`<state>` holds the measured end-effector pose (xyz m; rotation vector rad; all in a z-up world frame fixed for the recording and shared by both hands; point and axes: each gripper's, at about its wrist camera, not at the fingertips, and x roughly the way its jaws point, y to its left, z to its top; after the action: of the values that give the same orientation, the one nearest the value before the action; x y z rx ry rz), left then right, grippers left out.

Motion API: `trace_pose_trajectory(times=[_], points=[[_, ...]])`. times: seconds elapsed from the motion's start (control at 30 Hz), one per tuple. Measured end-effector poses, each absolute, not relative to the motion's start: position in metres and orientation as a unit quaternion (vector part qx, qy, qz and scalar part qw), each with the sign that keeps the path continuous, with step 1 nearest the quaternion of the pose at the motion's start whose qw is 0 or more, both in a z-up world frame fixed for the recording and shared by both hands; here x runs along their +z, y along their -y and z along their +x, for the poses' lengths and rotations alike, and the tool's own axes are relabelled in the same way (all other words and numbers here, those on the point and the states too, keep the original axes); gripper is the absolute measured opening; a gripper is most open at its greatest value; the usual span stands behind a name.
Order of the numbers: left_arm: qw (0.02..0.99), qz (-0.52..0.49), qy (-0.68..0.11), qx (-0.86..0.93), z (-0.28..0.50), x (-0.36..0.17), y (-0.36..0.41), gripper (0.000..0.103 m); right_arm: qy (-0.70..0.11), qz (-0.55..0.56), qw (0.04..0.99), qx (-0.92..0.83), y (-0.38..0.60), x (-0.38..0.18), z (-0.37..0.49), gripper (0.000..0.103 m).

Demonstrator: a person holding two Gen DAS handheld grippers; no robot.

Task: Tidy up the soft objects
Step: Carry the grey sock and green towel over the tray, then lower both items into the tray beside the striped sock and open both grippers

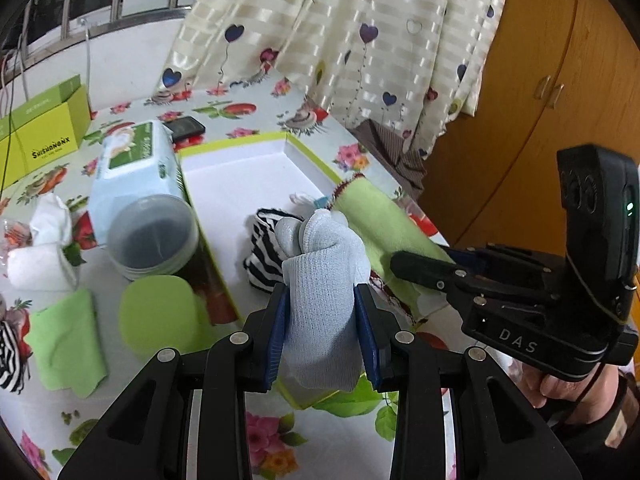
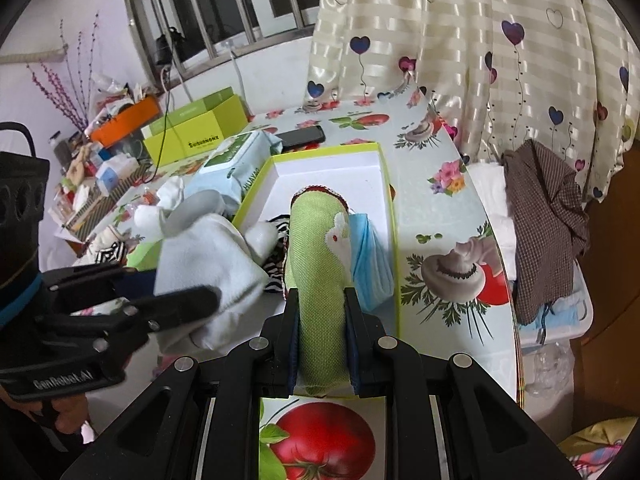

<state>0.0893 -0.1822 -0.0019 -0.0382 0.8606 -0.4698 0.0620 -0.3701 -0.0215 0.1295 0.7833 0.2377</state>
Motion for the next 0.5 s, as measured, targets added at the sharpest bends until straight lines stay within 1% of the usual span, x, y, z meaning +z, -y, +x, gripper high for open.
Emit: trace_pose_trajectory(times=[0.5], points=[[0.876,-0.010,-0.434,-0.208,0.115,-0.025,0.193,0.034,-0.391,0.058,0.911,0.119,0.369,-0.033,0.096,0.019]])
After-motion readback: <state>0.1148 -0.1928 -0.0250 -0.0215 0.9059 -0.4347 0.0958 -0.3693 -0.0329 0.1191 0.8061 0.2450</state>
